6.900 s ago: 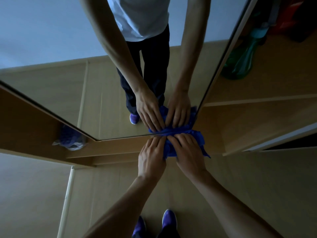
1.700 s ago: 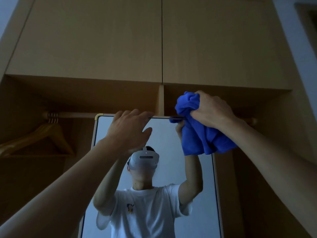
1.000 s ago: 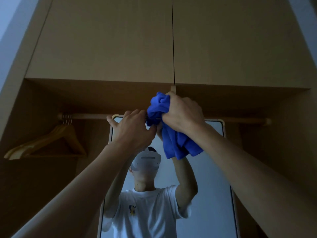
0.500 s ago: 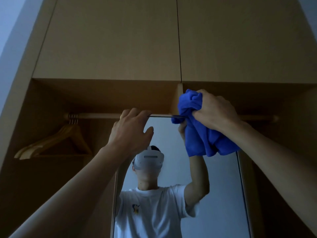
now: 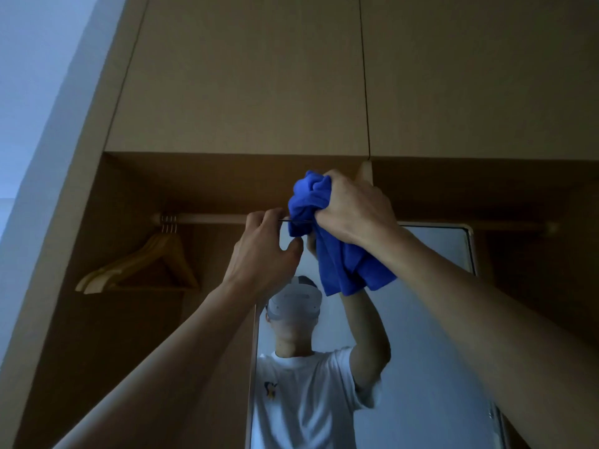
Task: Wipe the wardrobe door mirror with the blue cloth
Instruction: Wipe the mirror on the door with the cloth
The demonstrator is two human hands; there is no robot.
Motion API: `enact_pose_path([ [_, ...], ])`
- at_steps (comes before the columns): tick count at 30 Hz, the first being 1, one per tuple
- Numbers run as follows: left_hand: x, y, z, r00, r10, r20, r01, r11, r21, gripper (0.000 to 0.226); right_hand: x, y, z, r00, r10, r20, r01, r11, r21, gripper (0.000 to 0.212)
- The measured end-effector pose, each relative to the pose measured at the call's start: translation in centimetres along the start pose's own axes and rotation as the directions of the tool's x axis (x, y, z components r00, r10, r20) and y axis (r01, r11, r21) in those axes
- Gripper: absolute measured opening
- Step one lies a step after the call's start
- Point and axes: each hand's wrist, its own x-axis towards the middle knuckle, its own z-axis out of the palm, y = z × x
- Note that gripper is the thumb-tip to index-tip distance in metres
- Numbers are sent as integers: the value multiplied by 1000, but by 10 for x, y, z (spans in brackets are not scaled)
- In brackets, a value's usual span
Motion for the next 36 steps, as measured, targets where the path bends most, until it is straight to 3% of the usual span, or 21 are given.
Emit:
enact_pose_path([
  [6,-5,-6,-1,999,-24,-32,19,989,-149,42,7,-36,14,998,-65,12,65,996,58,40],
  [15,-11,-21,-1,998,-50,26,53,991,-124,78,2,-2,0,999,15,37,-16,1000,13,38],
  [22,-25,-31,-2,993,-120,20,121,967,-223,49,-6,13,-5,997,78,-14,-78,994,-70,40],
  [30,-46,-40,-2,982,-169,81,185,941,-282,51,9,-51,18,998,-46,51,43,997,68,41],
  [36,-57,-45,1,976,-189,106,213,923,-321,46,3,-59,27,984,-174,35,170,980,103,48],
])
